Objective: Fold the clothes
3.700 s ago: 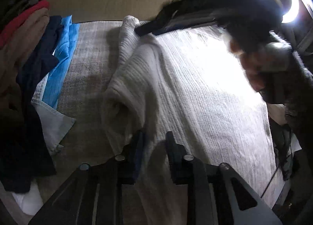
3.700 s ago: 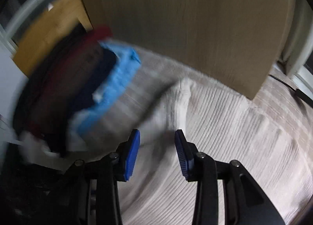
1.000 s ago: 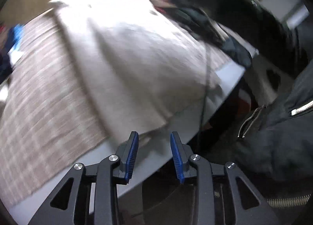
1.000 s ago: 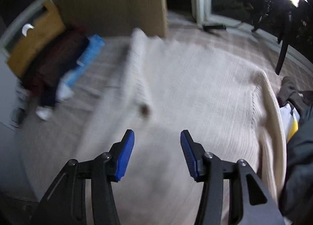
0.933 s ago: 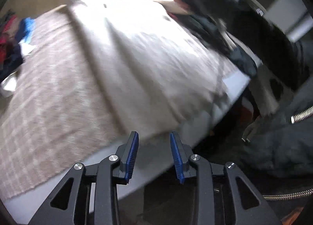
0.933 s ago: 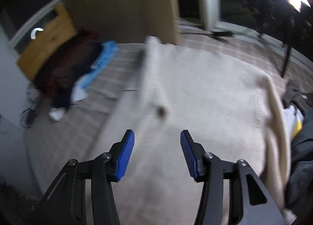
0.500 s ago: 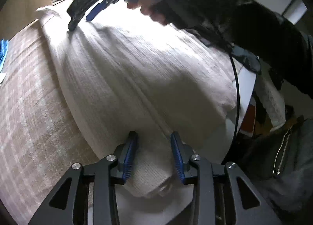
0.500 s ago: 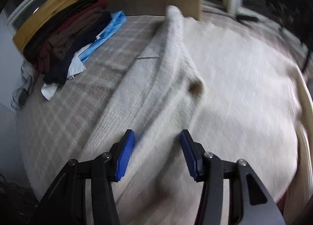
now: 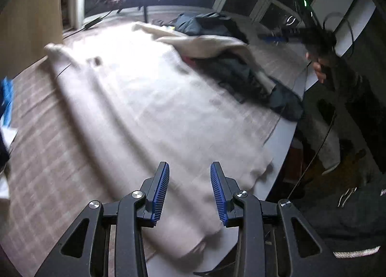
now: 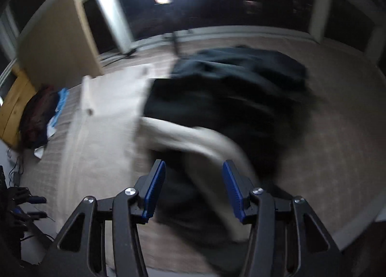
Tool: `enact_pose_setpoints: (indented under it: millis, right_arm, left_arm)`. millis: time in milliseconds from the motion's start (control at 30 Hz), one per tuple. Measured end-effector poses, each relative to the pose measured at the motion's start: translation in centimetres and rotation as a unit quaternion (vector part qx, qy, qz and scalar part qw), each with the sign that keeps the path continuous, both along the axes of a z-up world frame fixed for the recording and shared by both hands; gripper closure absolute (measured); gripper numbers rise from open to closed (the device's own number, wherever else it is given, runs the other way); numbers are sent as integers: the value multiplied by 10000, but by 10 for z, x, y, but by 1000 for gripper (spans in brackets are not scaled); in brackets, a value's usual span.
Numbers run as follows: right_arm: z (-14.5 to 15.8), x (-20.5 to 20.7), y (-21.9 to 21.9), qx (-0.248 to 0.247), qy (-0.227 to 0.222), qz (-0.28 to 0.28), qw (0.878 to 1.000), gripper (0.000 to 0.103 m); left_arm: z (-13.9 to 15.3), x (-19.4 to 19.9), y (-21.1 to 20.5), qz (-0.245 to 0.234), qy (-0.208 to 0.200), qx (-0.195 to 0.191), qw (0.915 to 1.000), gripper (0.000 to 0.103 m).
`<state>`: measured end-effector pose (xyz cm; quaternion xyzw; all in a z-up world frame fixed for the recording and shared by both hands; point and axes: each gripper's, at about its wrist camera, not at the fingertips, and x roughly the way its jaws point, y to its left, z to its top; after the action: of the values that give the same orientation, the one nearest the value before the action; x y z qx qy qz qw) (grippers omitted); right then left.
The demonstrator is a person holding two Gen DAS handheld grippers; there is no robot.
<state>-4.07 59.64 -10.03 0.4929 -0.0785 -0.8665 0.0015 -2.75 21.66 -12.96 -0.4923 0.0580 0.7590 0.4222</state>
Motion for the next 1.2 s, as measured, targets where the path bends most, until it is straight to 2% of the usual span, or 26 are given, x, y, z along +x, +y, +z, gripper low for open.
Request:
enact_pose_setpoints:
  millis: [167,433,467,500,533,567,700,833,900,933,1000,1033,1100,1200]
  right_arm:
    - [-26,-9,39,-67,-255,294,9992,53]
    - [-93,-42,60,-409,-792,1314,9873,53]
    - [-100,-44,62,-513,-856,1427,9847,55]
    - [-103,-43,62,-617,-873,1569,9818,73]
    - [-101,-41,60,-670,-824,1722,9793,89]
    - [-97,-38,59,-703,-791,1840,9772,98]
    - [-45,-17,62,-1350,-436,2251,9640,98]
    - [4,6,65,-2017,-204,2711,9410,98]
    - [1,10,57,-2232,-517,2886,9296,95]
    - [-6,11,49,-2241,-739,3028,9234,95]
    - [-23,8,32,-2045,-1230,3224,9160,77]
    - [-28,5,27,-1988,-1376,3254,9142,76]
    - [-21,-13,23,-1864,-1242,3291,9173,76]
    - [7,-57,13,-1424,-648,3417,9267,74]
  left_arm:
    - [1,3,67,-216,-26,85,9997,70]
    - [-9,3,169,-166,-251,-12,9995,70]
    - [-10,4,178,-162,-270,-19,9995,70]
    - [-10,5,188,-150,-278,-54,9995,70]
    - [-10,5,194,-127,-291,-84,9995,70]
    - [-10,5,200,-103,-306,-112,9994,70]
    - [-6,6,205,51,-352,-139,9993,70]
    - [5,10,208,151,-368,28,9992,70]
    - [9,13,212,147,-369,120,9991,68]
    - [10,14,214,137,-354,146,9992,68]
    - [9,16,219,193,-396,187,9989,68]
    - [7,16,220,225,-439,217,9985,68]
    - [1,18,225,311,-551,280,9976,68]
    - [-10,21,233,427,-486,66,9979,68]
